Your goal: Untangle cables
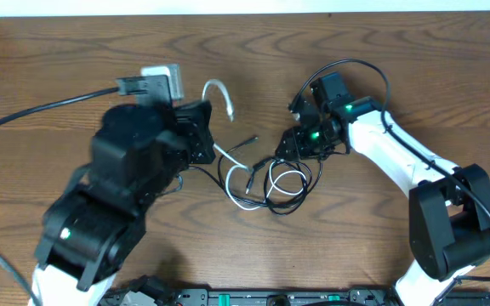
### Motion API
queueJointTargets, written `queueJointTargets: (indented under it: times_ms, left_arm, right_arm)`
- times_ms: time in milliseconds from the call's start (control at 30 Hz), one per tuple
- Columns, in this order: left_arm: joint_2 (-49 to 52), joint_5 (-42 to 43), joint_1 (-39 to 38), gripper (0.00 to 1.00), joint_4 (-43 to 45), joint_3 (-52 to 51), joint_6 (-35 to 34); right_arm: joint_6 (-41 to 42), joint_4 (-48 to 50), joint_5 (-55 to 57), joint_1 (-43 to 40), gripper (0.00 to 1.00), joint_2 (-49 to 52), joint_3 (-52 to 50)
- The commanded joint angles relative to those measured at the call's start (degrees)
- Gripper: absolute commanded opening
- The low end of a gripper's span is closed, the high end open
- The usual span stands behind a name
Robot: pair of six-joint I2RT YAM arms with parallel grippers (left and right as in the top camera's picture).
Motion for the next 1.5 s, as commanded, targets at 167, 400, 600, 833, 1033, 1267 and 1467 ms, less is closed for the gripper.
queueJointTargets:
  times_ms: [167, 400, 600, 833, 1033, 1267, 1467]
  left_arm:
    - [6.6, -4.3, 4.9, 0.08, -14.1, 0.6, -5.1]
    - [15.8, -4.2, 5.5, 0.07, -19.8, 0.5, -6.6]
    - [22.1, -1.3, 5.5, 0.07, -18.9, 0.5, -6.6]
    - [25.1, -1.3, 5.6, 0.08, -17.1, 0.5, -6.6]
    - [25.2, -1.3, 5.5, 0.07, -15.9, 0.5, -6.8]
    - [25.2, -1.3, 5.5, 0.08, -15.2, 0.5, -6.8]
    - [25.2, -1.3, 5.5, 0.15, -14.4, 0.5, -6.8]
  right_arm:
    - [-0.6, -2.5, 2.3, 3.7, 0.44, 0.3, -3.5]
    - [2.8, -1.3, 8.8, 6.6, 0.42, 0.3, -6.4]
    - [3.3, 1.8, 13.3, 10.2, 0.41, 0.3, -8.3]
    - [3.7, 3.5, 17.9, 13.2, 0.34, 1.3, -8.3]
    - [7.3, 0.3, 21.3, 14.2, 0.18, 5.0, -5.9]
    - [9.7, -1.6, 23.3, 14.4, 0.01, 5.2, -4.2]
    - [7.8, -7.3, 19.0, 11.0, 0.01, 1.4, 4.0]
